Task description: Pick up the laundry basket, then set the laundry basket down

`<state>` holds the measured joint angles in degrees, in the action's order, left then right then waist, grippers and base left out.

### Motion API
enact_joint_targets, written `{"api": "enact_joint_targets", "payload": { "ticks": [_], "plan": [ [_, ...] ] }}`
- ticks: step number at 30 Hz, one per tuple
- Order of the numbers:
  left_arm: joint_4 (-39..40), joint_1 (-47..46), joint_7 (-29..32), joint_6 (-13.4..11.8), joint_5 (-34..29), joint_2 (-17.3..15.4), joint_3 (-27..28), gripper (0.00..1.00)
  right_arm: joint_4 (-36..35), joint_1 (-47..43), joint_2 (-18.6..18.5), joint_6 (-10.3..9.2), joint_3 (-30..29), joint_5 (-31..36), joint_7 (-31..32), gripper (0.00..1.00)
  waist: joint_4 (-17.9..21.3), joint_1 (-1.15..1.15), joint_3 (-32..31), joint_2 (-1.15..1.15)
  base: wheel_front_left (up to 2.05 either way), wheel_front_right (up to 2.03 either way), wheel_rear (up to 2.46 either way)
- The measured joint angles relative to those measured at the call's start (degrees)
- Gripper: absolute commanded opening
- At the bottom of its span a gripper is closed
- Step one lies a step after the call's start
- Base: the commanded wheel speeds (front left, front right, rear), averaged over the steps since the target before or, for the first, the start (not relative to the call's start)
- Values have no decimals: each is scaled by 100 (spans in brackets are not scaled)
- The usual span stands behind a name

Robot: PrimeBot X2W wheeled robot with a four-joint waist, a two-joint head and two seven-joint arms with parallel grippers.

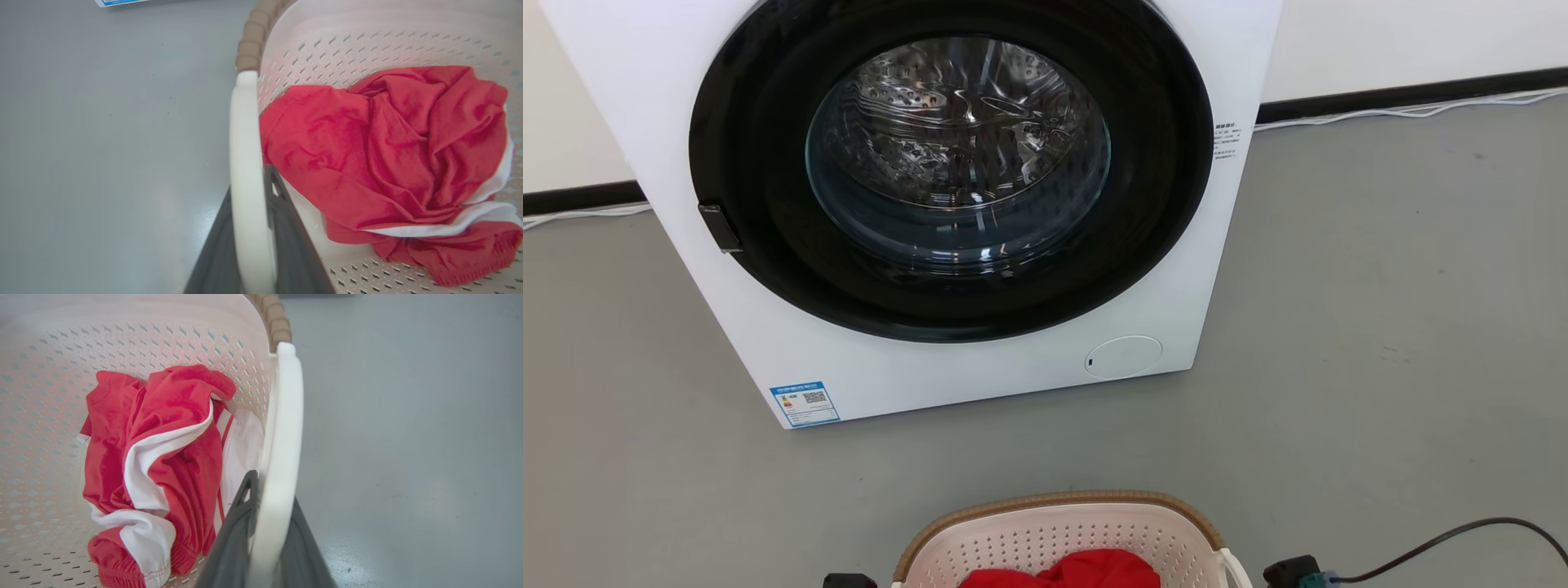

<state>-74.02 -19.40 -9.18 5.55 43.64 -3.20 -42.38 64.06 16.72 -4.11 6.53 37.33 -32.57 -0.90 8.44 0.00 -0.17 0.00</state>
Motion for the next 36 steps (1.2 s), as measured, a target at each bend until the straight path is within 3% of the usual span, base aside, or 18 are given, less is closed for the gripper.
{"api": "enact_joint_targets", "payload": {
  "ticks": [18,36],
  "plan": [
    [-46,-394,-94,0,71,-47,-34,0,2,380,-1,0,149,-111,-162,0,-8,0,374,0,0,0,0],
    [162,-2163,-321,1,68,-424,44,0,-283,1984,0,-1,-222,107,-493,0,-237,0,2102,0,0,0,0]
  ]
}}
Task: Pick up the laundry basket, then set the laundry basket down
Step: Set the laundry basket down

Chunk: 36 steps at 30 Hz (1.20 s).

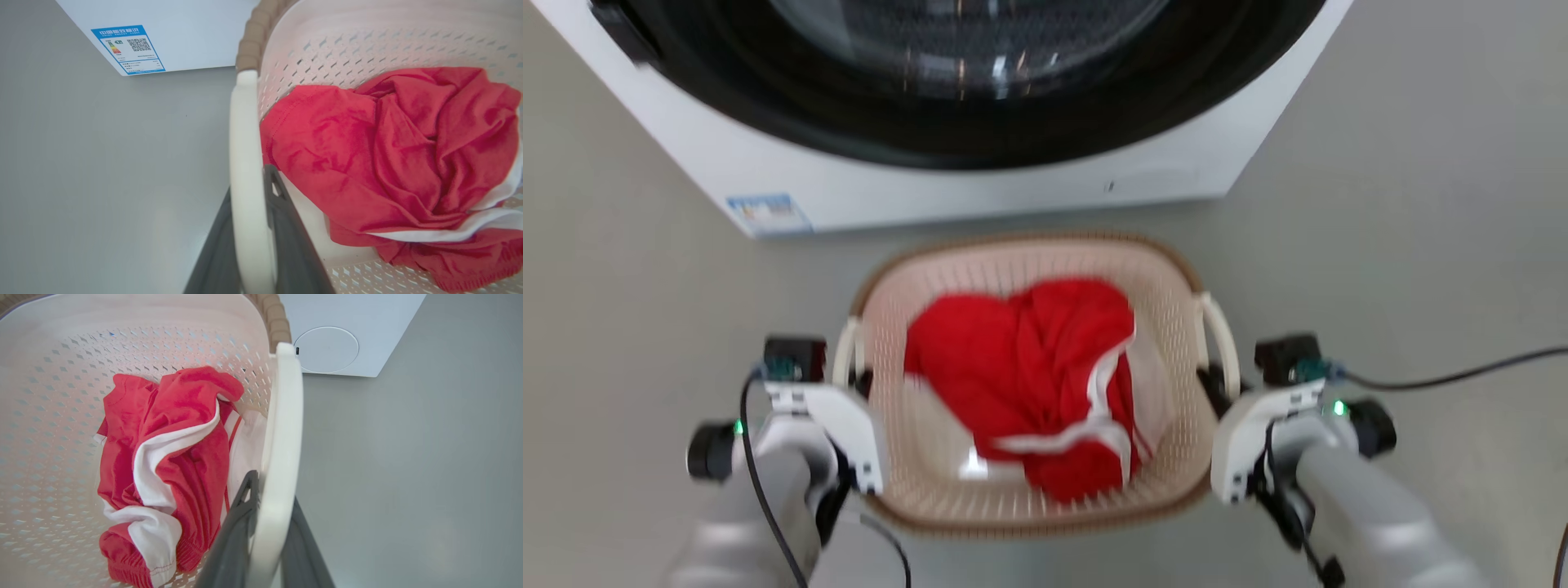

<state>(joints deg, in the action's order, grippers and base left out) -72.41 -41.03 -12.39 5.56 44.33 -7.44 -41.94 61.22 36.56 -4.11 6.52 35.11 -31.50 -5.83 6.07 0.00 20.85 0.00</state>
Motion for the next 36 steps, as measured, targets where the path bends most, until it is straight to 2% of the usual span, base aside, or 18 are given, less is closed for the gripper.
{"api": "enact_joint_targets", "payload": {
  "ticks": [9,17,26,36],
  "plan": [
    [229,-887,-133,1,-84,-143,73,0,135,810,1,2,-490,427,-388,0,-185,0,1207,0,0,0,0],
    [414,-1263,-164,5,-158,-208,159,0,363,1240,55,9,-839,750,-601,0,-342,0,2032,0,0,0,0],
    [823,-1493,-177,-53,-365,-274,455,0,468,1655,58,12,-1262,1156,-786,0,-486,0,2561,0,0,0,0],
    [1047,-1507,-177,-53,-662,-281,728,0,450,1689,66,53,-1584,1417,-857,0,-521,0,2829,0,0,0,0]
  ]
}}
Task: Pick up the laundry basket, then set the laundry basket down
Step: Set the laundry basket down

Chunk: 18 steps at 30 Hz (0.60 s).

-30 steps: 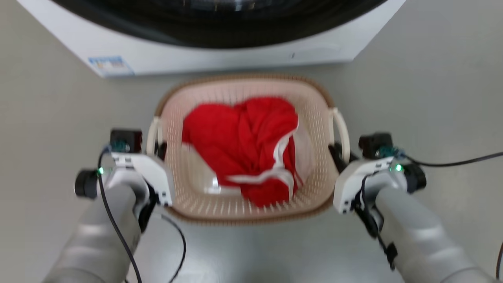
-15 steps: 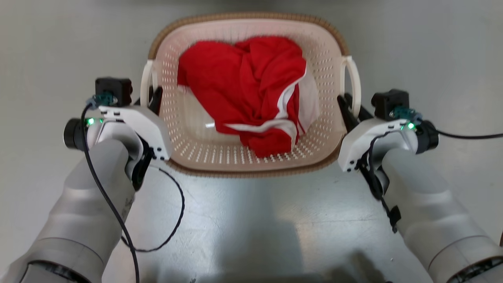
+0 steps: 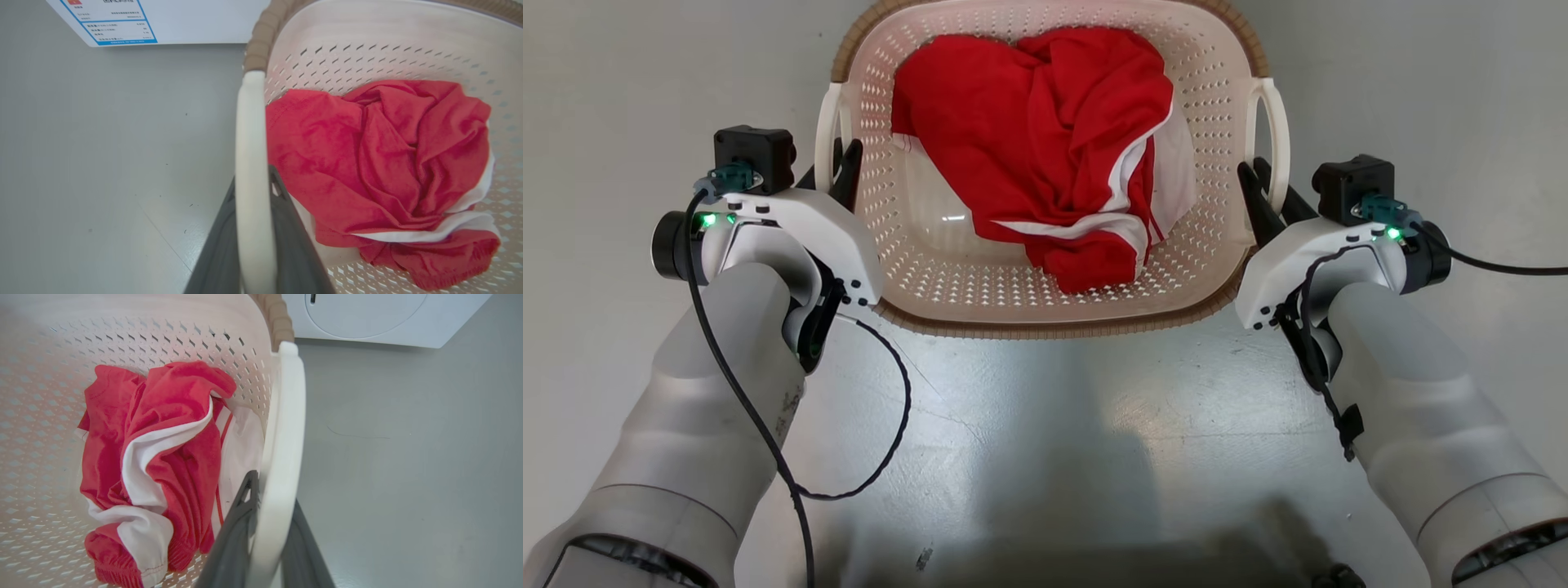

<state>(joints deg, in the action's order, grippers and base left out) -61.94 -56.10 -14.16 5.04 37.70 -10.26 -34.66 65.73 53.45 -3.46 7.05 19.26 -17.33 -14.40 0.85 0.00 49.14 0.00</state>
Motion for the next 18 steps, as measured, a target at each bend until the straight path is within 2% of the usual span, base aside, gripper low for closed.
{"api": "enact_joint_targets", "payload": {
  "ticks": [18],
  "plan": [
    [-42,-98,0,8,-387,121,315,0,-2,87,23,3,-528,457,-8,0,-19,0,189,0,0,0,0]
  ]
}}
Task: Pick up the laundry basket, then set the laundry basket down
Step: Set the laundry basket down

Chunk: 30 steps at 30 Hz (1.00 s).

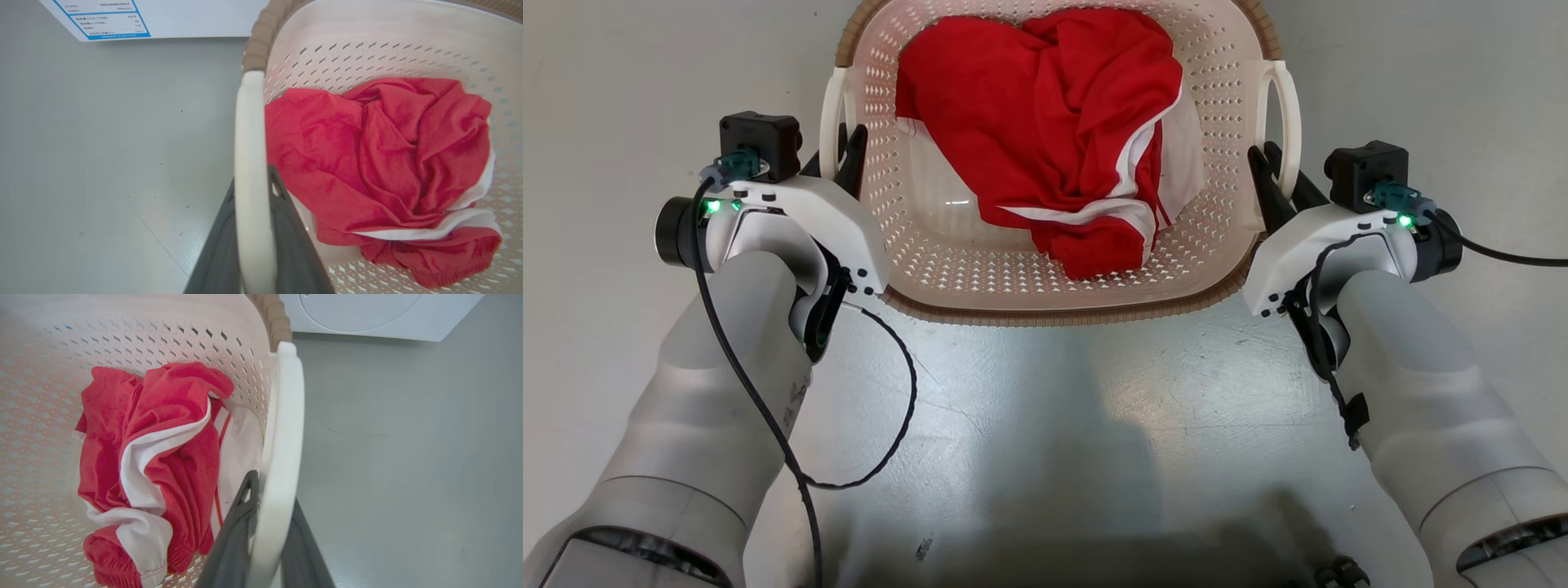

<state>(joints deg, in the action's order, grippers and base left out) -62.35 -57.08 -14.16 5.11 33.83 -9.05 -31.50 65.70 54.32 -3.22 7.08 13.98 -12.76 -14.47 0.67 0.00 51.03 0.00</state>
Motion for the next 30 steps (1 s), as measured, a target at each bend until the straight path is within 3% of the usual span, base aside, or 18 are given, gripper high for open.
{"api": "enact_joint_targets", "payload": {
  "ticks": [18,19,20,21,30],
  "plan": [
    [-211,-115,-4,102,-216,41,171,0,-57,0,16,1,-115,120,-23,0,90,0,77,0,0,0,0],
    [-226,-125,-5,102,-216,44,177,14,-75,-1,20,5,-156,122,-23,23,96,0,85,0,0,0,0],
    [-237,-141,-7,102,-216,54,199,53,-94,-1,21,7,-204,126,-22,44,97,0,94,0,0,0,0],
    [-246,-165,-19,102,-216,55,231,100,-116,-1,16,13,-244,194,-22,100,98,0,103,0,0,0,0],
    [-265,-321,-48,102,-225,14,417,100,-141,-14,-66,13,-525,430,-22,100,68,0,76,0,0,0,0]
  ]
}}
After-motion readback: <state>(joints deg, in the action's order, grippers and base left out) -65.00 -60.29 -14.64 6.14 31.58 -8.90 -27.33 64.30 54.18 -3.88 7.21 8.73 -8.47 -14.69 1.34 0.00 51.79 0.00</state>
